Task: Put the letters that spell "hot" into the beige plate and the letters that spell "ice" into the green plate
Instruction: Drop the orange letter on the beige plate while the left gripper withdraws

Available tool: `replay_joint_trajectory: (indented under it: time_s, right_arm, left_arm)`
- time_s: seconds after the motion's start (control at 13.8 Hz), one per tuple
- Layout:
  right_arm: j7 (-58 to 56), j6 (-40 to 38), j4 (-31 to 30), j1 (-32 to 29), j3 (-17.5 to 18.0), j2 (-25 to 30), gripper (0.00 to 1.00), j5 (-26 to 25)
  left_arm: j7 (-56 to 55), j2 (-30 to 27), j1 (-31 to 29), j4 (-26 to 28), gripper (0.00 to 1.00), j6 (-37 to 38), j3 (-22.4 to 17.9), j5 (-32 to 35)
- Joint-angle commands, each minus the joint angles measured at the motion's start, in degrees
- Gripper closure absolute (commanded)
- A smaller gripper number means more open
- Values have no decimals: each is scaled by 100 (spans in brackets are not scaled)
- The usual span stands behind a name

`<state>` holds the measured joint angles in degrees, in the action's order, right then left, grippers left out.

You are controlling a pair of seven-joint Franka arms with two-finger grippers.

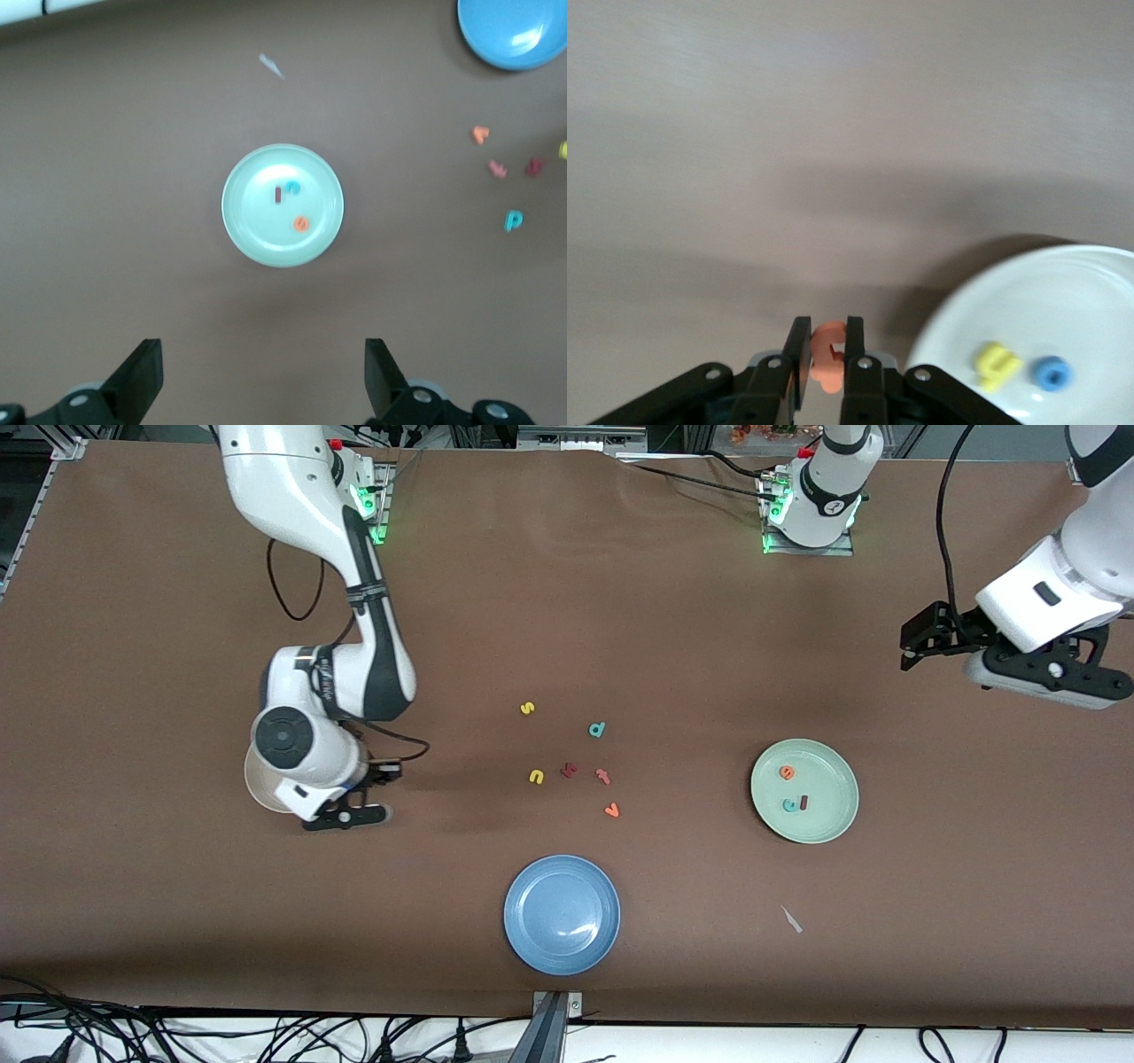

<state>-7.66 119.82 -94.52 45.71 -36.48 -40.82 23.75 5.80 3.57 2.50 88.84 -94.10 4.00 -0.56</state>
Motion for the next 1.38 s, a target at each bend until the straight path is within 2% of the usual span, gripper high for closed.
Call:
replay_joint_trajectory:
  time_s: [0.0,0.22,0.29,0.36,0.43,0.58,0.8,0.94,1.3]
  right_arm:
    - [-620,76,-566,69,-297,224,98,112]
    - [-1367,94,-892,61,-675,267,97,164]
    - [-1613,94,-954,0,-737,268,88,278]
    - [-1659,33,-920,-114,-738,268,33,462]
    - [-1625,7,-893,-115,-721,268,0,585]
    - [-1188,-29,-788,60,-703,268,0,604]
    - [-317,-73,-656,367,-694,259,0,595]
    - [-9,-73,-629,517,-694,259,0,595]
    - [423,-73,-498,728,-685,259,0,595]
  left_arm:
    - [-26,-541,207,836,0,-487,-295,-172]
    - [-9,-752,164,750,0,347,-391,-111]
    - [-18,-735,85,740,0,349,-392,-111]
    - [-70,-665,-55,732,0,331,-365,-111]
    - [-184,-481,-91,732,0,323,-356,-137]
    - [-343,-313,-109,705,0,226,-348,-76]
    - [-457,-479,-179,696,0,374,-41,285]
    - [-623,-427,-109,426,0,647,21,224]
    - [-994,-436,-100,345,0,947,127,84]
